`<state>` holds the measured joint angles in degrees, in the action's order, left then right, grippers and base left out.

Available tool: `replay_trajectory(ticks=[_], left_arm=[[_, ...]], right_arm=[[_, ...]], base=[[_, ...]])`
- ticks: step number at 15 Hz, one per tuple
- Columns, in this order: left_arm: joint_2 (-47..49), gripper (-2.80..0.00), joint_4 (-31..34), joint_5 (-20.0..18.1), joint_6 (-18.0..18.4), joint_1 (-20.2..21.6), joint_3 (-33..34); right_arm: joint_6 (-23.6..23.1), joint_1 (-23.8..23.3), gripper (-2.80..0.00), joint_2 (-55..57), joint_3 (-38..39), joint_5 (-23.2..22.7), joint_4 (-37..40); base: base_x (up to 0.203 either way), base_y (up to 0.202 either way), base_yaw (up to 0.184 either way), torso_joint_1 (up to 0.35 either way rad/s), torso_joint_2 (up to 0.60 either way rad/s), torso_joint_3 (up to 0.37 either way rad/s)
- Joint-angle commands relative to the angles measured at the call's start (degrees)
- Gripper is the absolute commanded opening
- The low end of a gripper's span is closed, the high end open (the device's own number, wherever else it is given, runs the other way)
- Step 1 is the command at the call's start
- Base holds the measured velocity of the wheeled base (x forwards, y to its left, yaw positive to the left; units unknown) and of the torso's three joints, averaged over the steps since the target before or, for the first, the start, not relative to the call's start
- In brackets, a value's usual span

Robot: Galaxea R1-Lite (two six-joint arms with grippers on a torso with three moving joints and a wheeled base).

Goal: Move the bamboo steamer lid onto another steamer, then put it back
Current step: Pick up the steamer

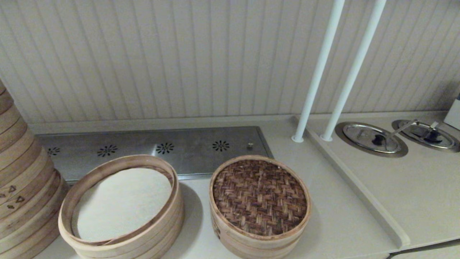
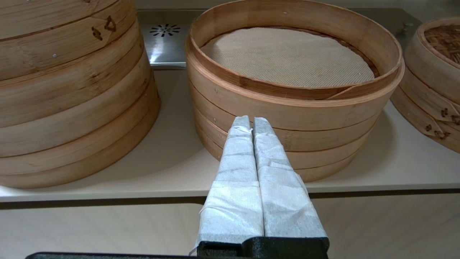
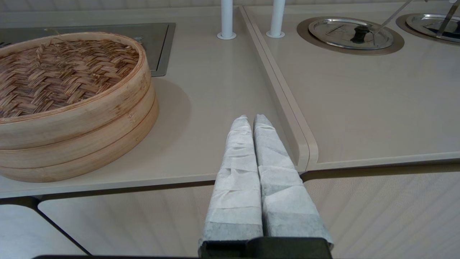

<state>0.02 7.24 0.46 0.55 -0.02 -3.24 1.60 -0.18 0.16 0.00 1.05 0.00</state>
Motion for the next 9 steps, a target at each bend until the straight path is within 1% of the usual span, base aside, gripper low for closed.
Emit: replay_trajectory(ticks=[1,3,5,7,9], left_arm=[[-0.02,-2.80,0.13,-0.02,0.07,-0.24,-0.10],[0.18,-2.80,0.42,0.13,0.55,-0.24,-0.19],[4.38,-2.80,-0.30,-0.41,1.78,-0.23,-2.18],[11.51,-2.80,-1.06,-1.85,2.13,-0.83,-7.59],[19.74,-2.80,-1.49,-2.97,2.23,-3.49,-15.32]], right_arm=[[0.05,0.01,-2.80,0.02,0.18,0.01,0.00],[-0.02,0.01,-2.80,0.06,0.18,0.01,0.00],[0.00,0.01,-2.80,0.02,0.18,0.01,0.00],[-0.02,0.01,-2.80,0.11,0.18,0.01,0.00],[-0.02,0.01,-2.80,0.11,0.18,0.01,0.00]], base=[[0.000,0.000,0.000,0.000,0.00,0.000],[0.000,0.000,0.000,0.000,0.00,0.000],[0.000,0.000,0.000,0.000,0.00,0.000],[0.000,0.000,0.000,0.000,0.00,0.000],[0.000,0.000,0.000,0.000,0.00,0.000]])
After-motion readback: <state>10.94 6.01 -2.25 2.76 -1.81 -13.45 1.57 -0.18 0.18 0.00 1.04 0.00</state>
